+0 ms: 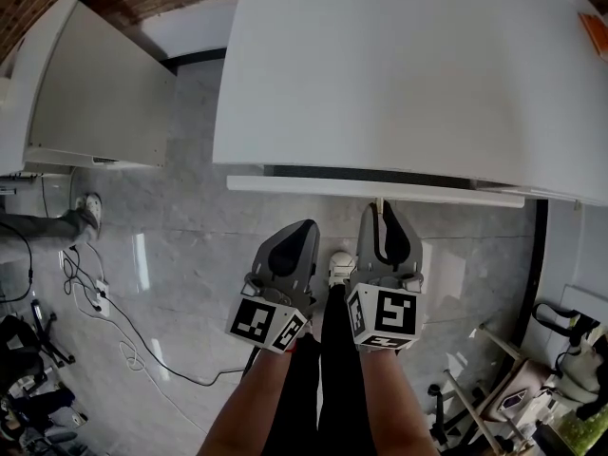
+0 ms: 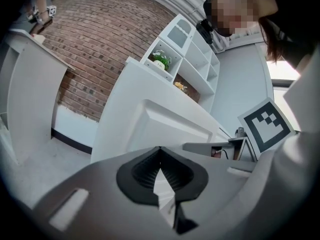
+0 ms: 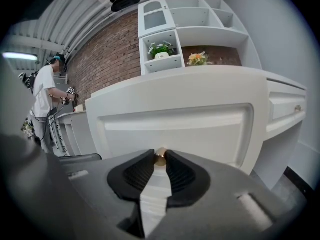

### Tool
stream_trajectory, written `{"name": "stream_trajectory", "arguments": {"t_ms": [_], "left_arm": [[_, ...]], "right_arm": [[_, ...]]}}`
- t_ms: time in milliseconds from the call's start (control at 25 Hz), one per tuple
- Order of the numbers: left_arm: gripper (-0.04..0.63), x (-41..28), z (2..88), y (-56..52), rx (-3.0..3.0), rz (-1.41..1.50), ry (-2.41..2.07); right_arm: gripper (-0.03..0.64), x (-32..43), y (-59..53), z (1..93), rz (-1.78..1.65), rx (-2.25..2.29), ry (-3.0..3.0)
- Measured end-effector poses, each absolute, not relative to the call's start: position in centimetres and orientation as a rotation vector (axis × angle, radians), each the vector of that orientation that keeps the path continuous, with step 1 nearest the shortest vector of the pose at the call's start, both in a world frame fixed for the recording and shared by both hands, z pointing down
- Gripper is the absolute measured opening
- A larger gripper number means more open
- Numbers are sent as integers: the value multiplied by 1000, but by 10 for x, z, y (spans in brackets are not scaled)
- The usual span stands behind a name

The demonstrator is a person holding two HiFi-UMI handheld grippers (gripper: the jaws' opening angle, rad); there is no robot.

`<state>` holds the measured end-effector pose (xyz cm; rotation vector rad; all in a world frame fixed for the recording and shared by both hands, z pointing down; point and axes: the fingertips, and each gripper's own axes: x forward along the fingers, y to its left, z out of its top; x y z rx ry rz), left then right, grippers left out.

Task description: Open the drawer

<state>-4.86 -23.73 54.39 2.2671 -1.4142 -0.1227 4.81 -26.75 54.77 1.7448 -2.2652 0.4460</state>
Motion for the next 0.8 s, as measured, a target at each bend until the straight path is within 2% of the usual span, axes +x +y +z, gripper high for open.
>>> {"name": "stream_trajectory", "arguments": {"t_ms": [800], "left_arm": [[3,-53,541,-196,2298,-129,-1391]], "right_arm": [[71,47,-226,549,434,1775,-2260]]}}
